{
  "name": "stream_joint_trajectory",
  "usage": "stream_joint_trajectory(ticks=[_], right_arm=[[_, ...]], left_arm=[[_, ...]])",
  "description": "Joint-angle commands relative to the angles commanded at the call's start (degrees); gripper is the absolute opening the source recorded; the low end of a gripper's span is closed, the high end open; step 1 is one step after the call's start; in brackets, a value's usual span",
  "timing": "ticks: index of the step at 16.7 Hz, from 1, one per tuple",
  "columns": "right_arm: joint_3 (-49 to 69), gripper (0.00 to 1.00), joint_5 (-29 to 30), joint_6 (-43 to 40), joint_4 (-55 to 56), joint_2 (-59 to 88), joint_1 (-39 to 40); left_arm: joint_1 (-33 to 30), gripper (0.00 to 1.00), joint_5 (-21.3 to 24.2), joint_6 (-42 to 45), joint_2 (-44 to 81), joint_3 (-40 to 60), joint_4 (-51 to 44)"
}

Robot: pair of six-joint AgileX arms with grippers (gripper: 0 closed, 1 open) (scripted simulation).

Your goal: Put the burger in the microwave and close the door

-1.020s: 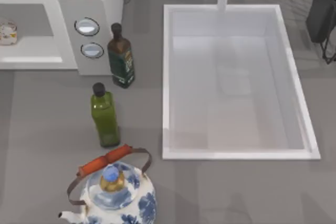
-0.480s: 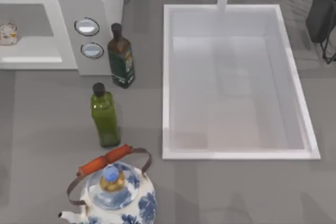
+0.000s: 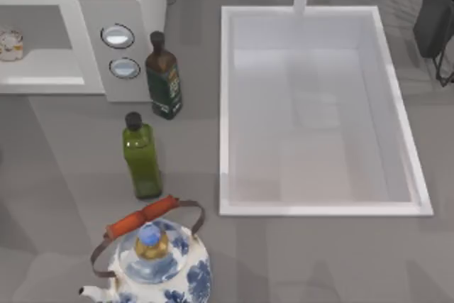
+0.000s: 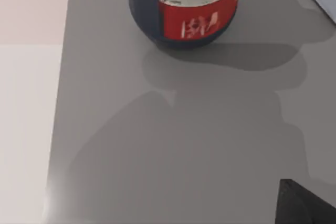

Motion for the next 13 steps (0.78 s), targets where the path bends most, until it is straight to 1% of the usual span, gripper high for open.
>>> stream_joint_trajectory(ticks=[4,6,11,13], right_arm=[[0.0,1.0,0.0,0.0,0.0,0.0,0.0],[0.0,1.0,0.0,0.0,0.0,0.0,0.0],[0.0,1.0,0.0,0.0,0.0,0.0,0.0],[0.0,1.0,0.0,0.0,0.0,0.0,0.0]], left_arm=[[-0.66,0.0,-0.54,-0.92,-0.7,-0.85,0.18],[-3.8,0.0,-2.45,-3.94,-3.96,-3.8,1.21],[-14.85,0.0,-8.62,-14.08,-15.33,-13.71,4.92],[-17.03,0.0,-9.99,-16.23,-17.51,-15.76,5.88]])
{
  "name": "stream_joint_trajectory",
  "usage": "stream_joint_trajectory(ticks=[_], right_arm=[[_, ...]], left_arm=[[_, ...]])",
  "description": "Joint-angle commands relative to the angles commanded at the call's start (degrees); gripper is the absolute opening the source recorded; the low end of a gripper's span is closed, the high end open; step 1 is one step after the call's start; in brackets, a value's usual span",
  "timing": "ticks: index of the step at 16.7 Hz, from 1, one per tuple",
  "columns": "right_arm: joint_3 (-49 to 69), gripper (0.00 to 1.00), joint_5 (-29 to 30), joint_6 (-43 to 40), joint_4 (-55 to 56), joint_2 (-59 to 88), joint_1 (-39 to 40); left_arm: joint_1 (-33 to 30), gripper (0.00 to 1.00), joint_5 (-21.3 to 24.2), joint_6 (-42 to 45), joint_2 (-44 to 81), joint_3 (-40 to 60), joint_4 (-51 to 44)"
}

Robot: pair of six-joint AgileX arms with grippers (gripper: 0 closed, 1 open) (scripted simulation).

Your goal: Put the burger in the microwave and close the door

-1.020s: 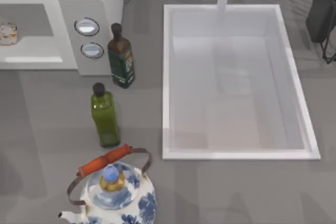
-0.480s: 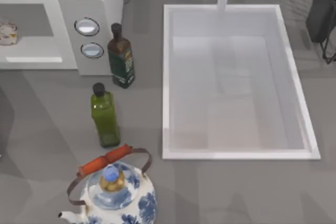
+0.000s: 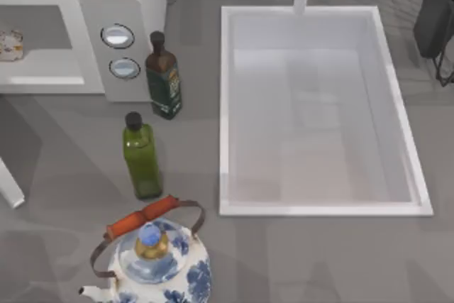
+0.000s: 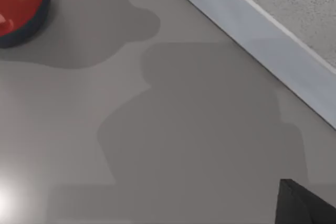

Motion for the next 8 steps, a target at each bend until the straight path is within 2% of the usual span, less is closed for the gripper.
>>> stream_joint_trajectory(ticks=[5,8], right_arm=[[0.0,1.0,0.0,0.0,0.0,0.0,0.0],[0.0,1.0,0.0,0.0,0.0,0.0,0.0]], left_arm=[[-0.1,0.0,0.02,-0.28,0.02,-0.08,-0.04],[-4.17,0.0,-2.67,-3.29,-1.45,-0.99,0.19]])
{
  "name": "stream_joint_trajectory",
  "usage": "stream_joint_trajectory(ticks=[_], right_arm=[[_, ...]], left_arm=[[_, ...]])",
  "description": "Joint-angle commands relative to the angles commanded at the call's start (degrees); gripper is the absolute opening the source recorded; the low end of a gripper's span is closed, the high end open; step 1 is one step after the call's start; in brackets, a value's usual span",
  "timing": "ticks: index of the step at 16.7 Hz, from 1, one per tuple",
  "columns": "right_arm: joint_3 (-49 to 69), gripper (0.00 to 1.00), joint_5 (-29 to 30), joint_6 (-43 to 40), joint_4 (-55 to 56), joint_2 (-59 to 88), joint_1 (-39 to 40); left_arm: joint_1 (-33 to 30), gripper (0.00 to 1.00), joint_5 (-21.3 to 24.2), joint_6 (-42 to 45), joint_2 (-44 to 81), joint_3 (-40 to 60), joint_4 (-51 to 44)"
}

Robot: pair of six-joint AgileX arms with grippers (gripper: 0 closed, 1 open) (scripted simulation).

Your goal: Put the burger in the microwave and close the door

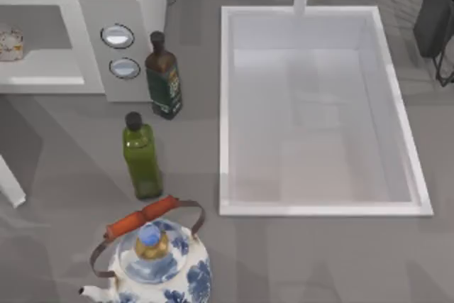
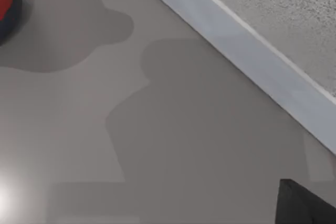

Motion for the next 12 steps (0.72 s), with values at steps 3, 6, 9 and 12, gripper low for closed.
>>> stream_joint_trajectory(ticks=[3,6,9,12], right_arm=[[0.0,1.0,0.0,0.0,0.0,0.0,0.0],[0.0,1.0,0.0,0.0,0.0,0.0,0.0],[0.0,1.0,0.0,0.0,0.0,0.0,0.0],[0.0,1.0,0.0,0.0,0.0,0.0,0.0]], left_arm=[[-8.63,0.0,-5.39,-6.08,-3.09,-2.11,0.24],[-18.43,0.0,-11.58,-13.28,-6.56,-4.52,0.48],[-24.15,0.0,-16.21,-18.47,-9.61,-6.12,0.92],[-24.95,0.0,-16.99,-19.25,-10.23,-6.39,1.03]])
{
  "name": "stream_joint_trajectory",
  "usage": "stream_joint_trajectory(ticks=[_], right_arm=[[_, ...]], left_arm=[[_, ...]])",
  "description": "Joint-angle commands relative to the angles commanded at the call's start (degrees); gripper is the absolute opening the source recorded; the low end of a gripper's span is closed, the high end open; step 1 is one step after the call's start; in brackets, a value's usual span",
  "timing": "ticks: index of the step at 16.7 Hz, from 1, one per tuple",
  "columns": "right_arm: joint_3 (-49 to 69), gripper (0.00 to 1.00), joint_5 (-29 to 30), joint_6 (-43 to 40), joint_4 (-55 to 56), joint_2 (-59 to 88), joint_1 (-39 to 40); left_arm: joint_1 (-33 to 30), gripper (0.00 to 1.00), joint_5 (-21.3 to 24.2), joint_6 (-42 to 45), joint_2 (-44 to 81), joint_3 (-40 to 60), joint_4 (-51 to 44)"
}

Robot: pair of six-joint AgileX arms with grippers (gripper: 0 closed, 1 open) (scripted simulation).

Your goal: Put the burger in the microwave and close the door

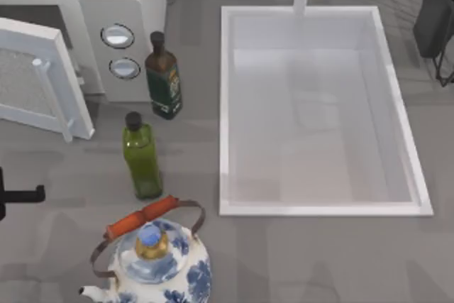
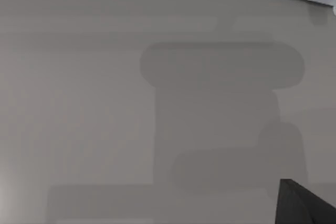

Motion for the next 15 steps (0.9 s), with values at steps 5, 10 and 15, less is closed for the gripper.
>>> stream_joint_trajectory(ticks=[5,10,15], right_arm=[[0.0,1.0,0.0,0.0,0.0,0.0,0.0],[0.0,1.0,0.0,0.0,0.0,0.0,0.0],[0.0,1.0,0.0,0.0,0.0,0.0,0.0]], left_arm=[[0.07,0.0,0.06,-0.12,2.54,2.0,1.14],[-1.03,0.0,-0.45,-0.61,17.73,10.18,6.46],[-2.02,0.0,-1.12,-1.18,28.84,17.08,11.49]])
